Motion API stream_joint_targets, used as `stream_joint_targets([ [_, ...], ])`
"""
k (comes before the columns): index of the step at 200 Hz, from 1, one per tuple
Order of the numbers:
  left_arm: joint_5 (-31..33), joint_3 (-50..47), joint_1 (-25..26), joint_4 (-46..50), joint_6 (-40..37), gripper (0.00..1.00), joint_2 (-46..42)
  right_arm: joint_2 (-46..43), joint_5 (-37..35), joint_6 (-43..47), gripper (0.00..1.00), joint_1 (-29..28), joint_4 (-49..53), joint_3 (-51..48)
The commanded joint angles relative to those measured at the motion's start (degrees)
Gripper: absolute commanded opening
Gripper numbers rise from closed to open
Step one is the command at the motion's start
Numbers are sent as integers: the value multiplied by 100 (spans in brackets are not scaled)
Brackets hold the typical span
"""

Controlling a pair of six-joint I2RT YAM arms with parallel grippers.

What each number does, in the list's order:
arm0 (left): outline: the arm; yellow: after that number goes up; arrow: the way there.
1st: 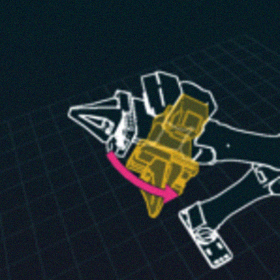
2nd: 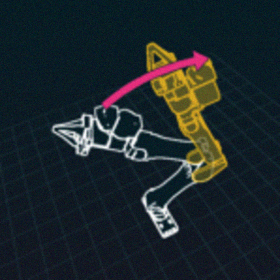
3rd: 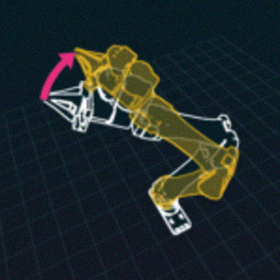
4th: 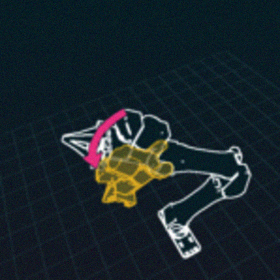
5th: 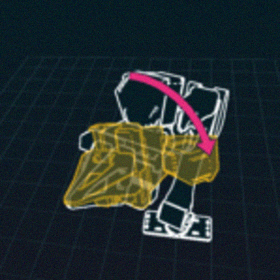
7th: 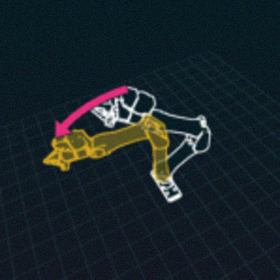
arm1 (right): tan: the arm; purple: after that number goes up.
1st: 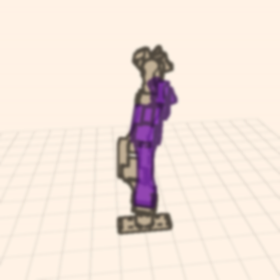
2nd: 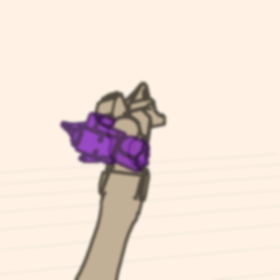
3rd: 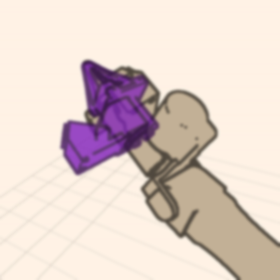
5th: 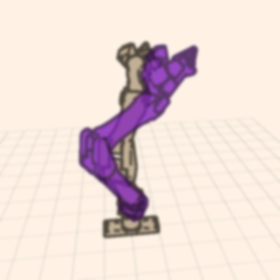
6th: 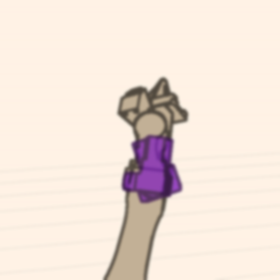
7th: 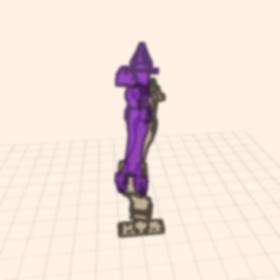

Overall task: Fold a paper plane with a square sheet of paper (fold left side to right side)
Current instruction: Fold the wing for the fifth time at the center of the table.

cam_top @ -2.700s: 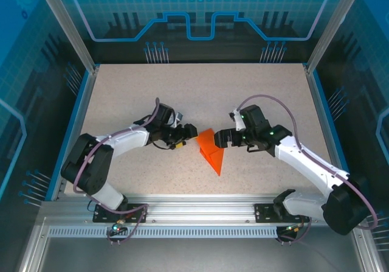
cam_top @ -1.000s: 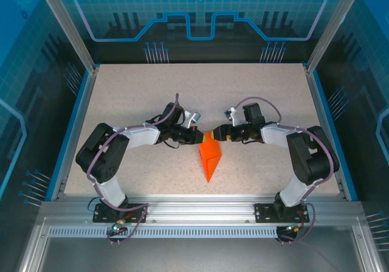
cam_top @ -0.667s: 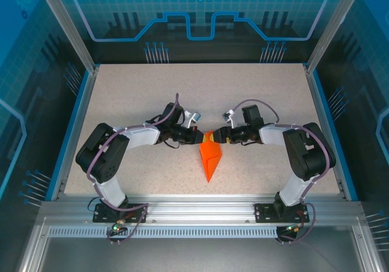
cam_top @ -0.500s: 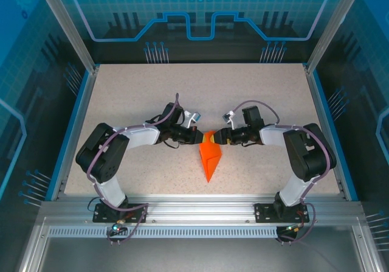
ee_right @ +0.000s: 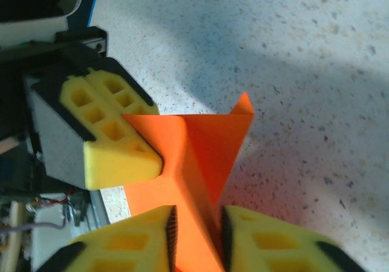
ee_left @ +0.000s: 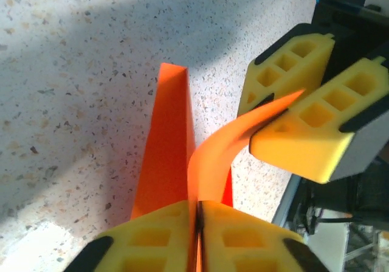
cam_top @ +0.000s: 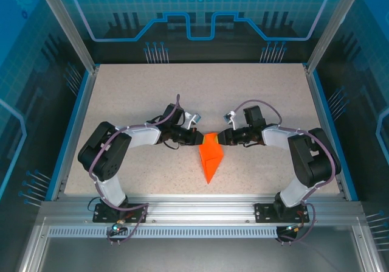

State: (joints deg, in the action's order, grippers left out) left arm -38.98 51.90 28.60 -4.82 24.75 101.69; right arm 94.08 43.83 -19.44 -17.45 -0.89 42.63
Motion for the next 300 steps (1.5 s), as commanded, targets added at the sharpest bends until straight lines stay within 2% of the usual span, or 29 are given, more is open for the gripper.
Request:
stream_joint_targets([
  [1,49,43,-52,175,-266,29,-13,-145,-112,60,7,66,385,73],
  [9,123,72,-51,285,-315,35,-93,-158,-195,8,0,59,503,125],
  [30,539,142,-55,641,-446,56,-413,-149,-511,-227,0,51,924,267],
  [49,1005,173,-48,1034,-591,63,-829,-84,-685,-631,0,60,1178,409],
  [78,1644,330,107,1892,-964,63,-1471,154,-735,-1176,0,4,1402,724],
  [131,2756,575,1219,3210,-1419,62,-1890,710,-988,-1739,0,-255,2018,1664],
  [168,3449,716,2031,3555,-1294,62,-1523,1069,-1129,-2075,0,-355,2112,2012],
  [215,4455,1403,2710,3936,-1102,65,-664,1242,-1184,-2289,0,-390,2207,2231],
  [245,5137,1750,2934,4162,-905,66,-153,1242,-1202,-2291,0,-401,2276,2258],
  [300,5435,1982,3002,4262,-656,67,334,1253,-1189,-2301,0,-408,2264,2227],
])
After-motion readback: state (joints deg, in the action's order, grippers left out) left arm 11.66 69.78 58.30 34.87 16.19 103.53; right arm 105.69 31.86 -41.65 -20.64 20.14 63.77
